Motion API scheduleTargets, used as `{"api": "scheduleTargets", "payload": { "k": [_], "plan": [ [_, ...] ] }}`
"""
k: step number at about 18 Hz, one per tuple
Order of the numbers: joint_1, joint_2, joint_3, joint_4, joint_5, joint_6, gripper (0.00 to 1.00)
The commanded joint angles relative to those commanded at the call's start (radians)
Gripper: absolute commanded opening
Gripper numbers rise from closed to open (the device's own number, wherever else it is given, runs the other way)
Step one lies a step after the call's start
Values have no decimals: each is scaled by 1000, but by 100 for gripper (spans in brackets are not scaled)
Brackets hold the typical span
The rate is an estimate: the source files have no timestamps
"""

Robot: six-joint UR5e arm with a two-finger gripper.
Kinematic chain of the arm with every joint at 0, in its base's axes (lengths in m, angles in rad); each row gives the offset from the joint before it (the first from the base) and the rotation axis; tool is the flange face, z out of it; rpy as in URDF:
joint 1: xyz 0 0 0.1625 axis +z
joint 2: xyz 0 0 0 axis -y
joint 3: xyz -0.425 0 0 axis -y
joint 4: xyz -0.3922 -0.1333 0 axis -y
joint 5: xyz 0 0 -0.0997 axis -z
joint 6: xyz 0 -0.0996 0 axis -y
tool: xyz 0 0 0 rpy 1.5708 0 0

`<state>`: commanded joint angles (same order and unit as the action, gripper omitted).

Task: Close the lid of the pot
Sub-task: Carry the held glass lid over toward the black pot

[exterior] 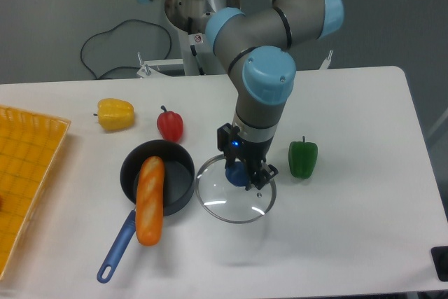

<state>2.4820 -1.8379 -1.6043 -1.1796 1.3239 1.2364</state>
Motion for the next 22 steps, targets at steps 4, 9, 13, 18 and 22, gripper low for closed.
{"api": "scheduleTargets", "payload": {
  "k": [4, 9, 13, 18, 22],
  "plan": [
    [0, 58, -59, 0, -34, -1, 46],
    [-32, 98, -80, 3, -29, -3, 45],
    [-72, 143, -109, 3, -25, -6, 45],
    [-135, 169, -132, 6, -5, -61, 45],
    [-178, 158, -140, 8, 31, -94, 45]
  ]
}}
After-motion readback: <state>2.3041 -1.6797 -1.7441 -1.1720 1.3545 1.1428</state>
